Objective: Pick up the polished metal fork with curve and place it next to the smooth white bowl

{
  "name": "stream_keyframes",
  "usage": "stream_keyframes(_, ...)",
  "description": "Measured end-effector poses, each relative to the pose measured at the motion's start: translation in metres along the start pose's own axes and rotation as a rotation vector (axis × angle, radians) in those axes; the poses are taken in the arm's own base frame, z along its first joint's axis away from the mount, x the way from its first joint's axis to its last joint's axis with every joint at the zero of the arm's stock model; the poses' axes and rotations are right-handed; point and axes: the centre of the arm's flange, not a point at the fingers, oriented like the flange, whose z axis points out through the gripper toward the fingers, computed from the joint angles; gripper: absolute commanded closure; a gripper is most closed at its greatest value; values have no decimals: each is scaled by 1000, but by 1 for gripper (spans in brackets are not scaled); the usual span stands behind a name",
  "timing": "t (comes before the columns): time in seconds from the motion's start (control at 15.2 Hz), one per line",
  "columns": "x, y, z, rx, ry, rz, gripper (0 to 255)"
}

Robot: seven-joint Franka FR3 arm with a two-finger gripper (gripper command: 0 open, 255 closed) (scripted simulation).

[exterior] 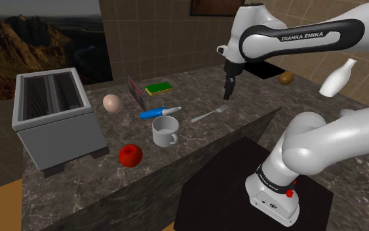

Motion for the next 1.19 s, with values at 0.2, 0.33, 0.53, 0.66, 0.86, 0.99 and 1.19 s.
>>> stream_keyframes(0.2, 4, 16, 35, 14, 8, -229, 0)
stream_keyframes(0.33, 11, 26, 56, 23, 15, -379, 0)
stream_keyframes(0.53, 15, 37, 87, 31, 21, -543, 0)
stream_keyframes(0.66, 12, 39, 99, 32, 22, -567, 0)
stream_keyframes(0.86, 13, 38, 117, 32, 22, -574, 0)
stream_keyframes(0.99, 12, 38, 126, 32, 22, -575, 0)
stream_keyframes(1.19, 13, 37, 130, 31, 23, -575, 0)
